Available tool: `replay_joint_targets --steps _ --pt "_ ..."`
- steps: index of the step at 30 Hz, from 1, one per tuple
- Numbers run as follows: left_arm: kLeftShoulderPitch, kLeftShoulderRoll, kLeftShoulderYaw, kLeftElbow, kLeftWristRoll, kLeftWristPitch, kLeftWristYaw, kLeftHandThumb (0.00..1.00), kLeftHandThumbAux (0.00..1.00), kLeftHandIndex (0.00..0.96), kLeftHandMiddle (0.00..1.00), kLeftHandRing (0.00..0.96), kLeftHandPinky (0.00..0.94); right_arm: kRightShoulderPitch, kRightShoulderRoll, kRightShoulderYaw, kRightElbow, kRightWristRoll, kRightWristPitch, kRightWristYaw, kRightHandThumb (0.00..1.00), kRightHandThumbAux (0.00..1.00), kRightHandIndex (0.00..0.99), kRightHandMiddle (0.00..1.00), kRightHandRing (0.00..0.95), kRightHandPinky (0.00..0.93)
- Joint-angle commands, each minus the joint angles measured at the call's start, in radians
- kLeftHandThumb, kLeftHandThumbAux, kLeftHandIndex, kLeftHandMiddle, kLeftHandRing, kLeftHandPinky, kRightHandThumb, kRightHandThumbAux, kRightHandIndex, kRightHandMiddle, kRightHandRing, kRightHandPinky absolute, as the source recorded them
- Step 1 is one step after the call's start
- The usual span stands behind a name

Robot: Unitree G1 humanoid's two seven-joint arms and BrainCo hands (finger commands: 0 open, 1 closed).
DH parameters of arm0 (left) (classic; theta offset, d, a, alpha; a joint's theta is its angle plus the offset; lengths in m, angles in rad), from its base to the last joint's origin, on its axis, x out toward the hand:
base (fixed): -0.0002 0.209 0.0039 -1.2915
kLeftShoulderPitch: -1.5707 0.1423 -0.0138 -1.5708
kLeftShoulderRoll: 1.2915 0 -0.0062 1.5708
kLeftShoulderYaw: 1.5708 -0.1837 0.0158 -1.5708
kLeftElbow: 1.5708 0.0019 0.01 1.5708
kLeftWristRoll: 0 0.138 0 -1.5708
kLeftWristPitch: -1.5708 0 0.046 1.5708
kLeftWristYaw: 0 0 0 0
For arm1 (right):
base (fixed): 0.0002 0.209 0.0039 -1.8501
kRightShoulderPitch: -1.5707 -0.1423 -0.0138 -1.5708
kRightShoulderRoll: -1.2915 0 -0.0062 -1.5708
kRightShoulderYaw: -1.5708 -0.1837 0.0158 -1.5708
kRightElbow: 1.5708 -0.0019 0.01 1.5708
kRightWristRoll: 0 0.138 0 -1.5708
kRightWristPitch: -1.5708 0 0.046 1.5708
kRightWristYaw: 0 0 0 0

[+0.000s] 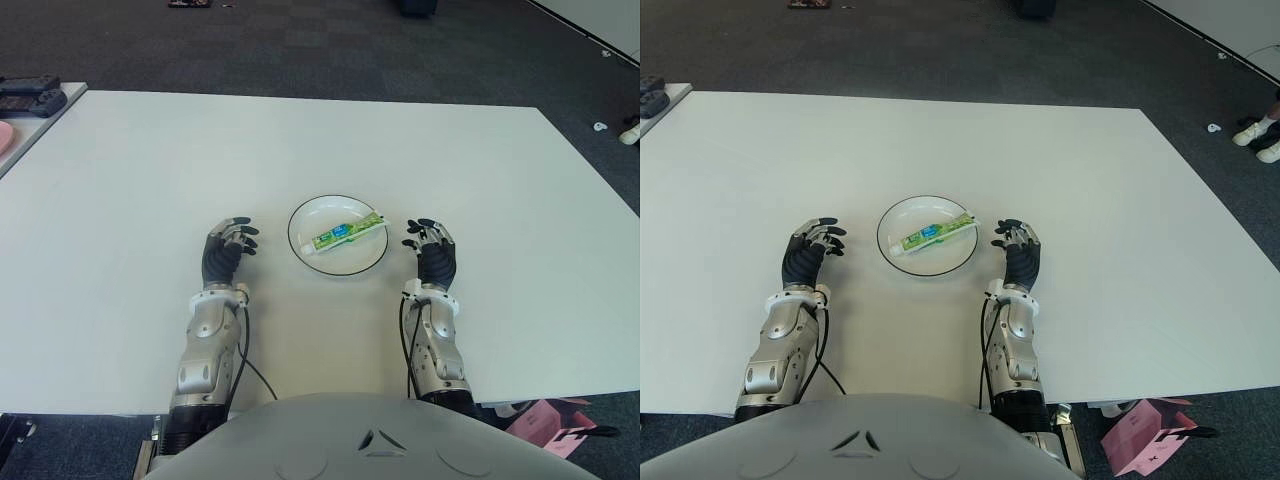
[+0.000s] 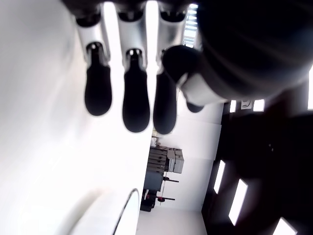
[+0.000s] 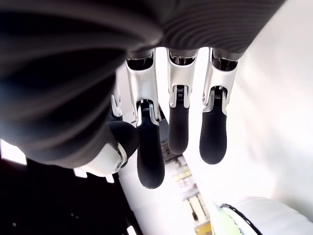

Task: Put the toothpaste on the table into the plate.

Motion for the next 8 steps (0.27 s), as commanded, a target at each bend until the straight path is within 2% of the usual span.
replay_joint_targets --steps 1,8 --pt "0.031 -0.03 -0.002 0.052 -0.001 0.046 0.004 0.833 0.679 0.4 0.505 0.606 0.589 0.041 0.094 -0.011 0.044 0.018 0.092 -0.004 0.706 0.726 0.432 0.578 0.55 0.54" --pt "0.029 -0.036 0.0 0.059 -0.004 0.037 0.009 0.834 0.679 0.403 0.497 0.596 0.579 0.047 0.083 -0.011 0.06 -0.009 0.068 0.019 0.705 0.727 0.431 0.566 0.548 0.539"
